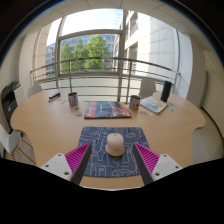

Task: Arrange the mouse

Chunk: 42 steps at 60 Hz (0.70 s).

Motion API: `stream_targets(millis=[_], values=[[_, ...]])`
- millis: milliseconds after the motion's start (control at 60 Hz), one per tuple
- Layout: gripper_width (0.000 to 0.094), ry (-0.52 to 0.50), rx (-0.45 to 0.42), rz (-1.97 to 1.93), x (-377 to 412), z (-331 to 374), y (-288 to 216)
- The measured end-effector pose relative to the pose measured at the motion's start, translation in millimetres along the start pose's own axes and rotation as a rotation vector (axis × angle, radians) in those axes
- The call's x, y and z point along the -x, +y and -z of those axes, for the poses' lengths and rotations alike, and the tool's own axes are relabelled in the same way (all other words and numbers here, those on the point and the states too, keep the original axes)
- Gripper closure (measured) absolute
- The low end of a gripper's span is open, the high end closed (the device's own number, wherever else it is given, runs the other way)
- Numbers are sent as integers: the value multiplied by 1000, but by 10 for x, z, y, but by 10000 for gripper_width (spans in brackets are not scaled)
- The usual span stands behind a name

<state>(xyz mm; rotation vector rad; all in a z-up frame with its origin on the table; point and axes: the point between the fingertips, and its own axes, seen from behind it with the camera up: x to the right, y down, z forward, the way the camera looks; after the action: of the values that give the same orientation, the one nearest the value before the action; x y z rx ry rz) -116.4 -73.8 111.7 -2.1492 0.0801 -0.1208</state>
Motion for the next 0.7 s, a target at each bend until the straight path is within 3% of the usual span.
stream_targets(millis=[333, 700], values=[[88, 48, -14, 25, 80, 1307, 370], [88, 54, -4, 28, 106, 1613, 563]])
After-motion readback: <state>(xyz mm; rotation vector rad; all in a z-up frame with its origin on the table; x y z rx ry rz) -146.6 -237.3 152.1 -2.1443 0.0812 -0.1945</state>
